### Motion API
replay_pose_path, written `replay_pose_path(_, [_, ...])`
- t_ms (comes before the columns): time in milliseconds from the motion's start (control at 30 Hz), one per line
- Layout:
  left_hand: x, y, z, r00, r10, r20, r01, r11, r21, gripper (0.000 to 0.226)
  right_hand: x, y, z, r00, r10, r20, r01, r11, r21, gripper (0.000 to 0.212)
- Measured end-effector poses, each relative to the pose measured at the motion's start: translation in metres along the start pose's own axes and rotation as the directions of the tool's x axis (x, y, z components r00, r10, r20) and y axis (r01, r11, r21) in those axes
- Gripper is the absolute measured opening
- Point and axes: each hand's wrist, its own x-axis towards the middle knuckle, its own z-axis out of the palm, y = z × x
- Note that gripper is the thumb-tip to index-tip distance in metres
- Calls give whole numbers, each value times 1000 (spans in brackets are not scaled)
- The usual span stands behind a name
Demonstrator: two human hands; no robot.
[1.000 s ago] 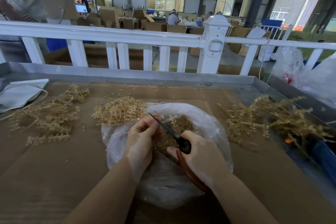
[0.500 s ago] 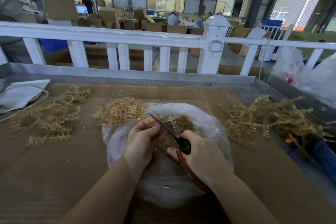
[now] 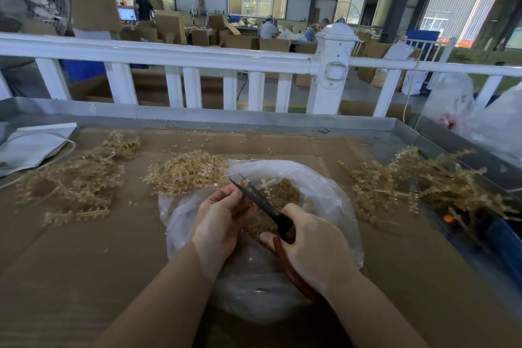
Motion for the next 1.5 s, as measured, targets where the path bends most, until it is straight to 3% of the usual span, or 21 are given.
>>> replay_pose_path(233, [7, 2, -2, 994, -92, -55, 89, 994, -58, 24, 0, 0, 3, 1000, -23, -18, 22, 999, -27, 33])
replay_pose_path(667, [4, 2, -3, 996, -84, -13, 83, 995, -63, 24, 1, -6, 6, 1000, -2, -27, 2, 1000, -30, 33])
replay_pose_path(800, [6, 0, -5, 995, -95, 4, 95, 991, -98, 16, 3, -4, -1, 998, 52, 39, -56, 992, 109, 30])
replay_pose_path(933, [7, -4, -4, 1000, -27, -13, 26, 993, -111, 17, 9, -2, -8, 992, 105, 69, -117, 974, 193, 27])
replay_pose_path(1167, [4, -9, -3, 994, 107, -25, -107, 994, -1, 26, 7, -1, -7, 993, 109, 50, -116, 977, 178, 29])
replay_pose_path(1500, [3, -9, -2, 997, 79, -21, -79, 997, 10, 15, 5, -2, -3, 994, 102, 31, -105, 986, 132, 30])
